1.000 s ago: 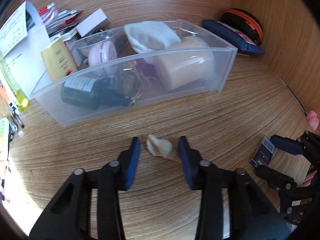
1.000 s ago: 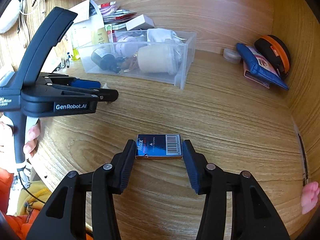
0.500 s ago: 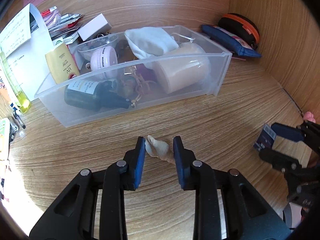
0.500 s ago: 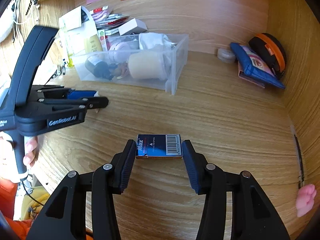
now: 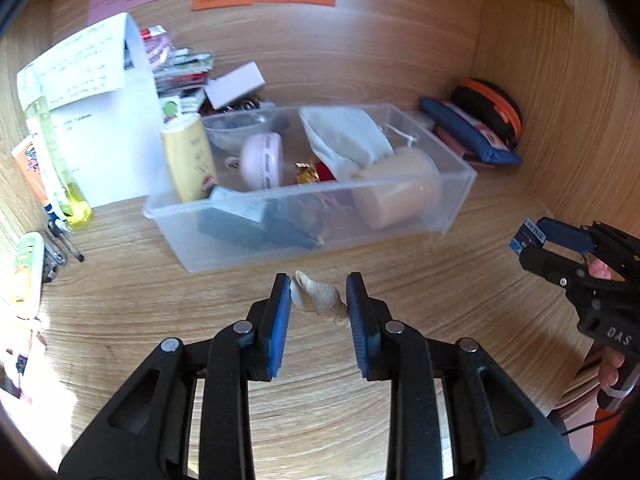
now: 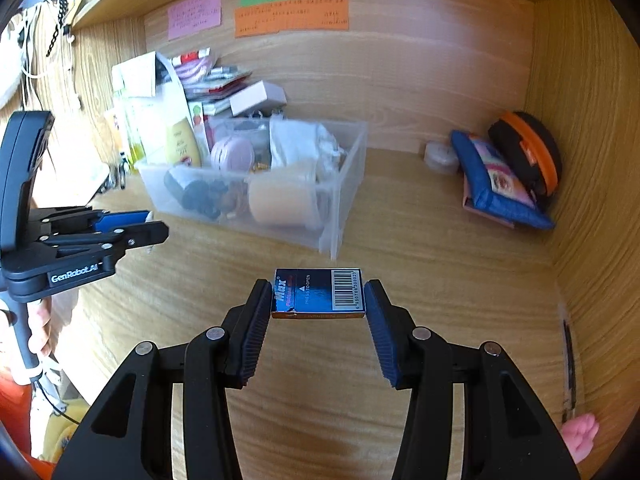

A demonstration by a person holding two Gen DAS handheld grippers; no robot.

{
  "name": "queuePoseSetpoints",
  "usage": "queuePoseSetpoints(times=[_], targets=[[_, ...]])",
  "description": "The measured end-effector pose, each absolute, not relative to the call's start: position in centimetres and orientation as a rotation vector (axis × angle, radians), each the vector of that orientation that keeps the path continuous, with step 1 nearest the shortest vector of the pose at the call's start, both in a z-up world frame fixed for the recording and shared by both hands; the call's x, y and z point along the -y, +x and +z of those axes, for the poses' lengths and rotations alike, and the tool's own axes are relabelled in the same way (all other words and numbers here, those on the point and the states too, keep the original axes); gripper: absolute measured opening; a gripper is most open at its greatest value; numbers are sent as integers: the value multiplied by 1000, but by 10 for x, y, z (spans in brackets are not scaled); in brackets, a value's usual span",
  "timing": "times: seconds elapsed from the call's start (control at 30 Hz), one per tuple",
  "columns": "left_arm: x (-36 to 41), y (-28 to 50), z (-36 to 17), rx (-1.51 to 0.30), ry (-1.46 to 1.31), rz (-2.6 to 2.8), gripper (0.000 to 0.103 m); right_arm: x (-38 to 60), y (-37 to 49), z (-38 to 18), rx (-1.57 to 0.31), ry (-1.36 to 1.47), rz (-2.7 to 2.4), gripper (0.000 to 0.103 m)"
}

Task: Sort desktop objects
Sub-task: 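Carry the blue card and seashell over the clear box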

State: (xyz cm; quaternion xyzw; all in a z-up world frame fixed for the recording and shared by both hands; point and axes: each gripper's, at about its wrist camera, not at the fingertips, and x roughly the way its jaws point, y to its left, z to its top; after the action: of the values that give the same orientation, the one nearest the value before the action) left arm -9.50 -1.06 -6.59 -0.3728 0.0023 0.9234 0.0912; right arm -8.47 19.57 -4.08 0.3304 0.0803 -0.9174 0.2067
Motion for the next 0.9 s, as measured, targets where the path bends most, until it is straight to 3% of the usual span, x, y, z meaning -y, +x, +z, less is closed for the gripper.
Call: queuePoseSetpoints(times=[0.63,0.9], targets=[[54,-124,-11,10,-975,2859,28,-144,-146,17,-361,721,-2559,44],[54,-156,-9,6,-981,2829,28,-112,-179,14,-393,731,-2488,44]])
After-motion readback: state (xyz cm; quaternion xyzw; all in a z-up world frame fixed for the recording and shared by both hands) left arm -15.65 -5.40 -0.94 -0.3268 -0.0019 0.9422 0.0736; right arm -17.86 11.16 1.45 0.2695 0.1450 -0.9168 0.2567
